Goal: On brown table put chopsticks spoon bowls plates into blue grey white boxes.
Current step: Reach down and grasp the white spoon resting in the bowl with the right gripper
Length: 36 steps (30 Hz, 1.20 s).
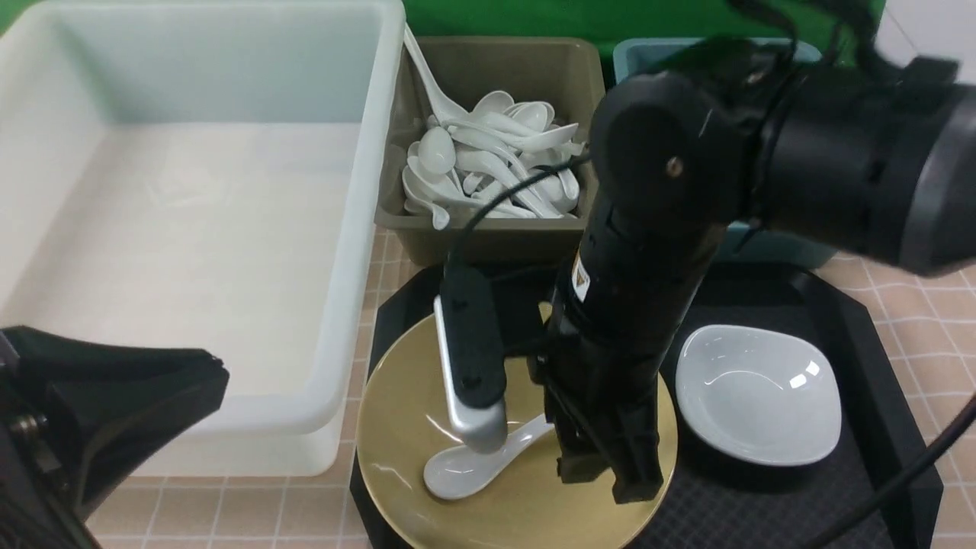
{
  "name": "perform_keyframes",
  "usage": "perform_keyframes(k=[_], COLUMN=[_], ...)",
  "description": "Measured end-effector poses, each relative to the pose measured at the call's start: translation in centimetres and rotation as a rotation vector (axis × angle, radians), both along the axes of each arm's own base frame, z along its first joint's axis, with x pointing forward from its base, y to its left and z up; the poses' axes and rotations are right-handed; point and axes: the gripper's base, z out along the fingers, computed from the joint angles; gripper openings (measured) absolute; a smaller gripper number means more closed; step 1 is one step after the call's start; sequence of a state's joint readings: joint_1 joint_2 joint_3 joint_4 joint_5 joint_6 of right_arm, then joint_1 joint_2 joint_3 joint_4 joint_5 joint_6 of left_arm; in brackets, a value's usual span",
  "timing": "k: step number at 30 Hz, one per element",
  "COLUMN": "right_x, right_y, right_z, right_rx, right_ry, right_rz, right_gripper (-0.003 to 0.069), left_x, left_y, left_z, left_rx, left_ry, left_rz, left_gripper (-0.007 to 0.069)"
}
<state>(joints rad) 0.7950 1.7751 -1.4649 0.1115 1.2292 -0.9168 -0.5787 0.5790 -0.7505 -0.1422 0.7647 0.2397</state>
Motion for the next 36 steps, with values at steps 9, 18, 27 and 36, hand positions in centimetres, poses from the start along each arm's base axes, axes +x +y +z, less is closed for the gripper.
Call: perform_keyframes(k=[9,18,27,36], right_x=[2.9,3.8,4.3,4.8], right_y=[1.9,2.6,2.6,2.9], right_z=[-4.2,-6.7,-8.6,-5.0], right_rx=[0.004,-0.025,-0.091,-0.121], right_ry=[-0.142,-0.166,-0.173,-0.141], right_rz=[0.070,0.183,0.231,0.108], right_gripper=[0.0433,0.0467,0.0344,0.0157], left_x=[0.1,-0.3,-0.5,-0.2], left_y=[-0.2,-0.3,-0.3,-0.4], left_z=[-1.6,-1.9,-2.1,-1.8], left_rx=[0.010,0.011,0.022,-0.029], left_ry=[0.055,0.107,0.141,0.121], left_rz=[-0.005,-0.019,-0.028,-0.003], left_gripper=[0.0001,0.0001,0.0001,0.0001])
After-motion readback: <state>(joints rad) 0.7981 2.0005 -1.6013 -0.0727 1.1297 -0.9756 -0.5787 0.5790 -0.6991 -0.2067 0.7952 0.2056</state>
